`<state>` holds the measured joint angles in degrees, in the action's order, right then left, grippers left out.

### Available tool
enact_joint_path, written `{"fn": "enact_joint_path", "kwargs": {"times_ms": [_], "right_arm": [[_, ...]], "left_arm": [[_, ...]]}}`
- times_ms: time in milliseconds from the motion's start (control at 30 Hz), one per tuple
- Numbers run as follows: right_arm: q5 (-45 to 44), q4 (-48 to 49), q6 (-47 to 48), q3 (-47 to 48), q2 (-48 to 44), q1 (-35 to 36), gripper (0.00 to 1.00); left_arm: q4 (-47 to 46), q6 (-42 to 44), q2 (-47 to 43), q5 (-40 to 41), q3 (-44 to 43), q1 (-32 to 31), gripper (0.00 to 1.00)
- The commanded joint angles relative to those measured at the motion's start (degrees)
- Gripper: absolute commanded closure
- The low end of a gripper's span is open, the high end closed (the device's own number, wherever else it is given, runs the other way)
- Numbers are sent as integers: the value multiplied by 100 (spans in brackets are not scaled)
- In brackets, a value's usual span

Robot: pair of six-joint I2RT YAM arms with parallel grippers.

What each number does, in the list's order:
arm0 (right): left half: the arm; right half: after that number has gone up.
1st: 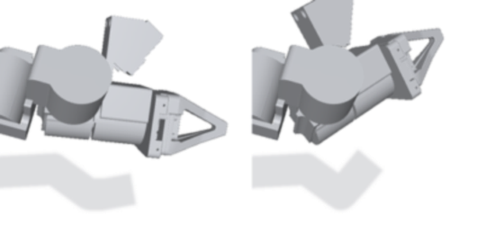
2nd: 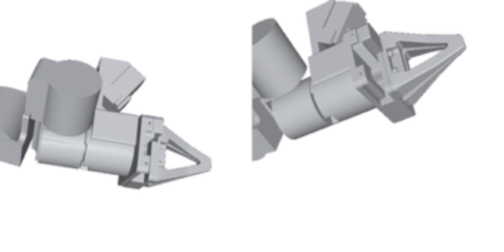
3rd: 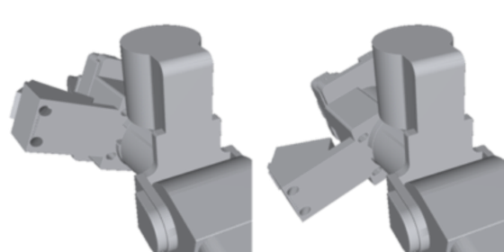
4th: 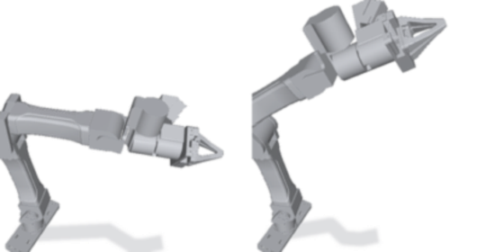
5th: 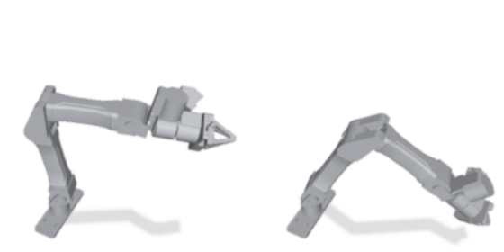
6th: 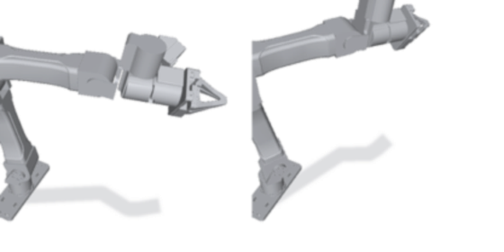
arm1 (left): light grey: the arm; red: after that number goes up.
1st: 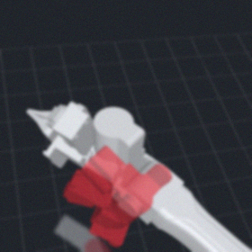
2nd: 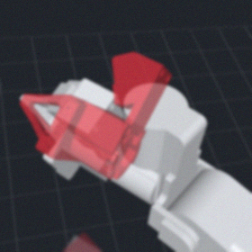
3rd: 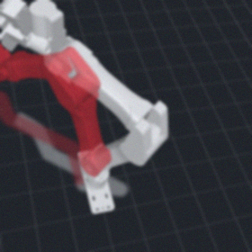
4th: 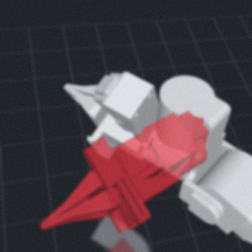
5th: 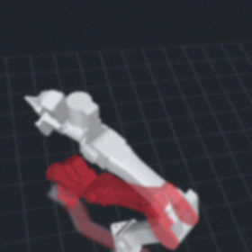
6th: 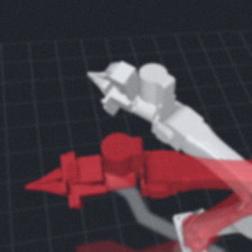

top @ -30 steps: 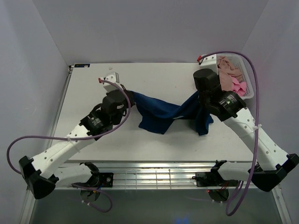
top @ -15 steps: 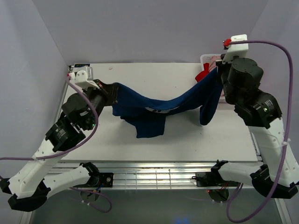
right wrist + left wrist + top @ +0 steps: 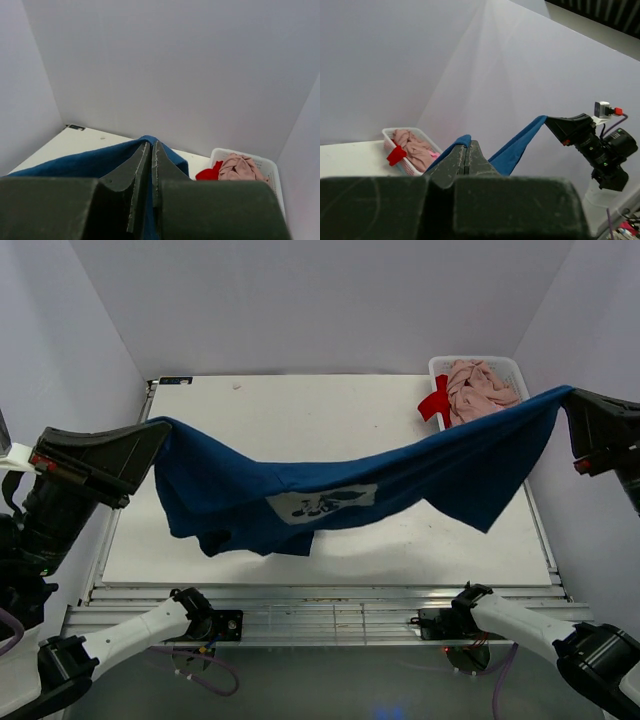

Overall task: Fold and stack the t-shirts
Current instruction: Flatten out the tshirt

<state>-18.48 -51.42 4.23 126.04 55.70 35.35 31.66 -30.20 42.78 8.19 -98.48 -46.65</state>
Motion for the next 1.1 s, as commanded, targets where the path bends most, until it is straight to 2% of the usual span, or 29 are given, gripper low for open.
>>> {"fn": "enact_joint_path", "kwargs": {"times_ms": [0, 100, 300, 433, 600, 667, 700, 733, 800, 867, 933, 967, 1000, 1067], "right_arm": [[758, -70, -177, -17, -138, 7, 92], [837, 105, -247, -315, -270, -2, 92], [127, 395, -212, -904, -130, -2, 92], [-129, 693, -177, -1667, 177, -2, 92], [-217, 1203, -212, -2442, 994, -20, 92], [-270, 1580, -238, -2653, 1406, -168, 92], [-270, 1739, -256, -2689, 1530, -239, 92], [-279, 1906, -265, -2707, 1653, -335, 92], [-174, 2442, -247, -2551, 1987, -669, 92], [80, 2671, -221, -2165, 2435, -1037, 92], [187, 2646, -90, -1173, 2995, -1232, 92], [222, 2620, -45, -821, 3182, -1415, 92], [283, 2576, -10, -104, 3358, -1495, 92], [415, 2505, 69, 472, 3806, -1697, 92]], "left_arm": [[306, -319, 73, -810, -110, 69, 100], [332, -364, 46, -758, -119, 104, 100], [710, -154, 484, 120, -198, 104, 100], [991, 267, 1248, 771, -338, 104, 100], [1106, 733, 2637, 1430, -506, 121, 100], [1009, 944, 2988, 1493, -497, 419, 100], [835, 963, 3277, 1032, -488, 673, 100], [676, 937, 3384, 757, -393, 1319, 100], [-190, 1032, 3543, 414, -190, 1815, 100], [-510, 1068, 3762, 1, -513, 2440, 100], [-538, 1086, 4298, -107, -1153, 2757, 100], [-547, 1147, 4491, -115, -1887, 2802, 100], [-521, 1226, 4684, -115, -2269, 2846, 100], [-494, 1297, 5177, -229, -3285, 2942, 100]]}}
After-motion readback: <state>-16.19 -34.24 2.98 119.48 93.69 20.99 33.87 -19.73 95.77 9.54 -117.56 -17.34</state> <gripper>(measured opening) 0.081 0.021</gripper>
